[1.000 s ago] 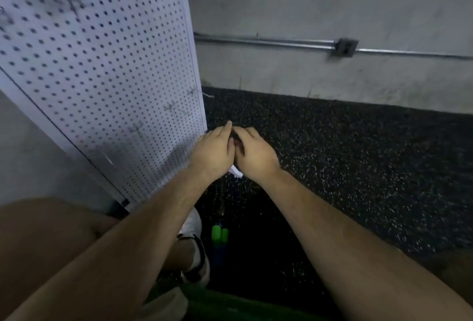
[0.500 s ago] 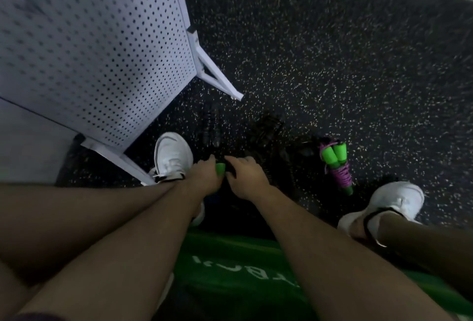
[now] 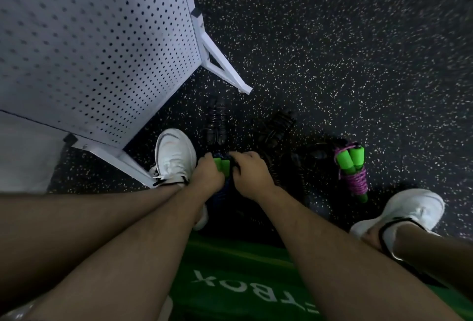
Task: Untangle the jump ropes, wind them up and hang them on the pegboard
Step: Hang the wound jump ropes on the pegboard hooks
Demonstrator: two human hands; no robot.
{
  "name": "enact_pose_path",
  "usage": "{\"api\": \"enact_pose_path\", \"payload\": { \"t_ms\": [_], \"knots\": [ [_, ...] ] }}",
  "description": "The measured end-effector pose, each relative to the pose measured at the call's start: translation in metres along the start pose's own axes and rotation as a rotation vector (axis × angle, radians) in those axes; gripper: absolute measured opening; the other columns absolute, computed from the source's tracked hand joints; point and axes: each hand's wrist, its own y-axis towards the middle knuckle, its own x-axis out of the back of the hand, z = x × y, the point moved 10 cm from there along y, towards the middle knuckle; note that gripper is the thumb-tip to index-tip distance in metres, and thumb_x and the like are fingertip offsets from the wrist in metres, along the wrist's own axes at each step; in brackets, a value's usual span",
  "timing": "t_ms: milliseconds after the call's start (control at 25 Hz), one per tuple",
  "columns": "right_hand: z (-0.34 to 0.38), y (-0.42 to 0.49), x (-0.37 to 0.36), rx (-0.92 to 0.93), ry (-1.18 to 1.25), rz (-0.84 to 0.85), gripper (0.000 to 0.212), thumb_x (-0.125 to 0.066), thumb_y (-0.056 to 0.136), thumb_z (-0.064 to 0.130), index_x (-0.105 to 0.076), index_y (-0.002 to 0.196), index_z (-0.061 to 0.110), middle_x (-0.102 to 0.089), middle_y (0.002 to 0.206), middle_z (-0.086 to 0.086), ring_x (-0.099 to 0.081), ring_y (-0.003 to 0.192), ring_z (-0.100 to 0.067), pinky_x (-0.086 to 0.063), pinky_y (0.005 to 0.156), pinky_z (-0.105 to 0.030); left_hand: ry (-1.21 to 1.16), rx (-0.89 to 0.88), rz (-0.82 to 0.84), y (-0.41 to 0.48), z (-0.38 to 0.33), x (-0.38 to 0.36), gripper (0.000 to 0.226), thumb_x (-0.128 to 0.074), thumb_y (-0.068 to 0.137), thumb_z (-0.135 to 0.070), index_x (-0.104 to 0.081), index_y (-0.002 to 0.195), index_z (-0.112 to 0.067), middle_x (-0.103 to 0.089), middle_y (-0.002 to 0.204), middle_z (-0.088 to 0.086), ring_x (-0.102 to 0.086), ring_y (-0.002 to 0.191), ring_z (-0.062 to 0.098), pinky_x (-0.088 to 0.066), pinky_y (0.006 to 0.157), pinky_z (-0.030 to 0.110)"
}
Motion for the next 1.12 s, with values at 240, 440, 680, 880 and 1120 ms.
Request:
{"api": "enact_pose_path", "payload": {
  "t_ms": [240, 440, 680, 880, 1120],
  "knots": [
    [0.022, -0.007, 0.071, -0.066, 0.335, -0.145, 0.044, -0.054, 0.100, 0.025, -0.049, 0.144, 0.021, -0.060, 0.132, -0.004, -0.055, 0.121, -0.020, -0.045, 0.104, -0.034, -0.359, -0.212, -0.253, -0.049, -0.057, 0.096, 0.051, -0.065, 0.088, -0.004, -0.046, 0.135, -0.011, -0.056, 0.123, 0.010, -0.056, 0.109, 0.027, -0.040, 0.088, 0.030],
    [0.097, -0.027, 0.164, 0.100, 0.871, -0.179, 0.038, -0.073, 0.091, 0.029, -0.061, 0.127, 0.026, -0.071, 0.116, -0.002, -0.067, 0.106, -0.015, -0.053, 0.096, -0.029, -0.563, -0.531, -0.326, -0.123, -0.142, 0.197, 0.059, -0.073, 0.089, -0.021, -0.047, 0.142, -0.020, -0.063, 0.122, -0.008, -0.062, 0.110, 0.013, -0.047, 0.103, 0.034],
    [0.190, -0.071, 0.290, 0.353, 1.066, -0.367, 0.032, -0.066, 0.095, 0.007, -0.060, 0.125, 0.016, -0.070, 0.117, -0.012, -0.068, 0.106, -0.021, -0.055, 0.091, -0.031, -0.822, -0.660, -0.377, -0.226, -0.187, 0.309, 0.048, -0.071, 0.093, -0.019, -0.047, 0.135, -0.015, -0.064, 0.111, -0.002, -0.064, 0.092, 0.001, -0.053, 0.078, 0.015],
    [0.268, -0.111, 0.358, 0.522, 1.284, -0.385, 0.037, -0.061, 0.098, 0.003, -0.053, 0.133, 0.011, -0.070, 0.116, -0.016, -0.069, 0.098, -0.018, -0.055, 0.081, -0.026, -0.821, -0.767, -0.452, -0.298, -0.205, 0.375, 0.035, -0.079, 0.084, -0.010, -0.057, 0.110, -0.016, -0.068, 0.116, 0.007, -0.070, 0.101, 0.022, -0.059, 0.082, 0.030],
    [0.358, -0.158, 0.437, 0.671, 1.437, -0.408, 0.032, -0.060, 0.098, 0.004, -0.046, 0.121, 0.021, -0.074, 0.097, 0.000, -0.067, 0.099, -0.024, -0.053, 0.095, -0.047, -0.588, -0.933, -0.647, -0.400, -0.251, 0.457, 0.057, -0.083, 0.082, -0.012, -0.051, 0.129, -0.017, -0.061, 0.122, -0.004, -0.061, 0.110, 0.006, -0.048, 0.084, 0.009]
  ]
}}
